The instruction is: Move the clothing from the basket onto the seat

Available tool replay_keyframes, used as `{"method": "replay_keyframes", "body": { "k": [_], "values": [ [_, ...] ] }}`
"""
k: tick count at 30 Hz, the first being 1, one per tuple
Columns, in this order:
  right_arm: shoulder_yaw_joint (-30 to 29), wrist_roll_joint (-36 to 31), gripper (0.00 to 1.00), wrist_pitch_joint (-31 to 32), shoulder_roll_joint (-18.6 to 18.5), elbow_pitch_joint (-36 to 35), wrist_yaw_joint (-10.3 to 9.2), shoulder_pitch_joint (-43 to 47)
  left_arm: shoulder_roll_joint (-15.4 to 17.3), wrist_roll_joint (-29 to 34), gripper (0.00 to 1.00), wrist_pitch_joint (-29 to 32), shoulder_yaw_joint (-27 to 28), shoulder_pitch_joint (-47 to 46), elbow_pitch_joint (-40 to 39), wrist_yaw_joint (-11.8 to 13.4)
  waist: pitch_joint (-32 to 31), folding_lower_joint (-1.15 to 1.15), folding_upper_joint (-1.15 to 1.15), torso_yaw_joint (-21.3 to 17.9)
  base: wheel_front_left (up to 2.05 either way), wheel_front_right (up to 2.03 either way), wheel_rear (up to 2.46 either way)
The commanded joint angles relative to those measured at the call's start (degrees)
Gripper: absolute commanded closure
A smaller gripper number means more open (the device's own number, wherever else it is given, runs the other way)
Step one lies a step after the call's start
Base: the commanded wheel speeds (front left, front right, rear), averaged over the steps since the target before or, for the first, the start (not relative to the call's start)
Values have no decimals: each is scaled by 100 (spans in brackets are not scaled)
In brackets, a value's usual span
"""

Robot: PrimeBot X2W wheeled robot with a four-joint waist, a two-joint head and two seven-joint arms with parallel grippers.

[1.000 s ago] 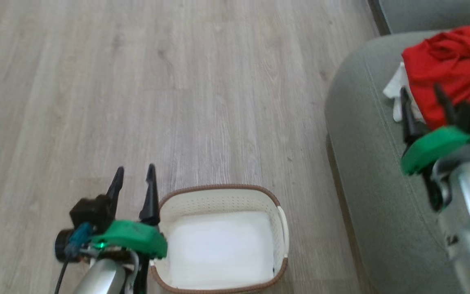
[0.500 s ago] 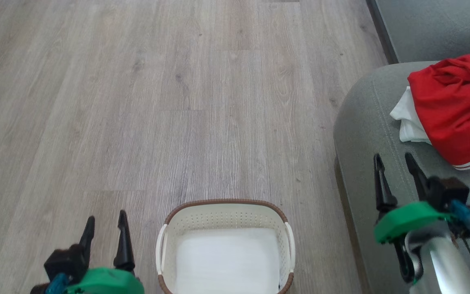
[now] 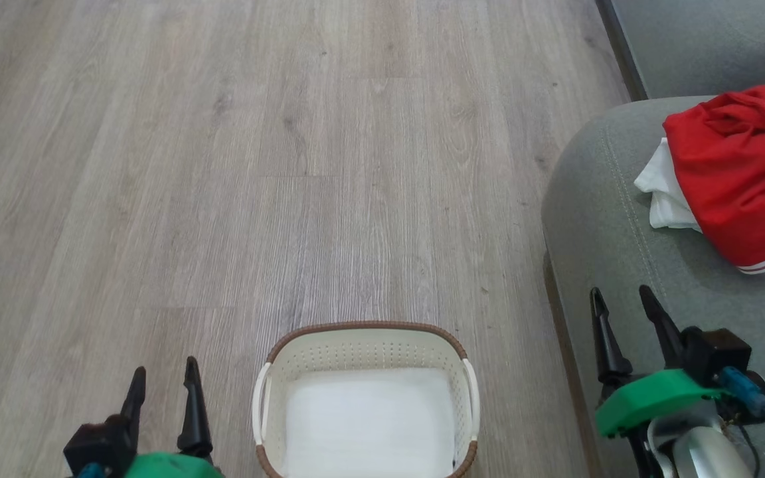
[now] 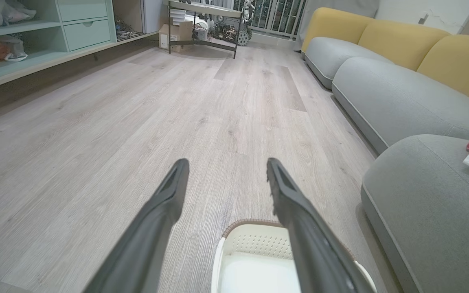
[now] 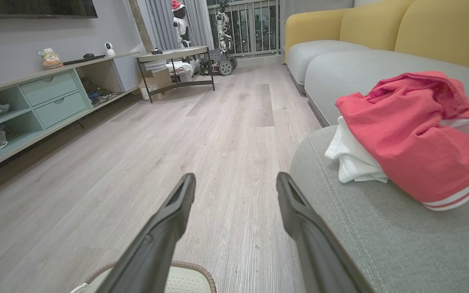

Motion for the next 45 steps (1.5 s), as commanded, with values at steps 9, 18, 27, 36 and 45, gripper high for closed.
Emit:
{"method": "replay_keyframes", "body": {
  "k": [9, 18, 27, 36, 45],
  "values": [
    [153, 39, 0, -55, 1, -130, -1, -118, -80, 325, 0, -71, 346, -215, -151, -132, 38, 0, 0, 44, 0, 0, 0],
    [4, 4, 100, 0, 1, 98, 0, 43, -164, 379, 100, 0, 180, -1, 44, -257, 56, 0, 0, 53, 0, 0, 0],
    [-17, 357, 100, 124, 4, 469, 1, 138, -233, 36, 100, 95, 187, 9, 441, -327, 65, 0, 0, 41, 0, 0, 0],
    [-53, 945, 100, 263, 4, 386, 1, 116, -243, -514, 100, 230, 292, -114, 477, -447, 72, 0, 0, 26, 0, 0, 0],
    [-96, 1532, 100, 409, 4, 312, 1, 87, -255, -1062, 100, 367, 400, -237, 511, -568, 80, 0, 0, 10, 0, 0, 0]
  ]
}}
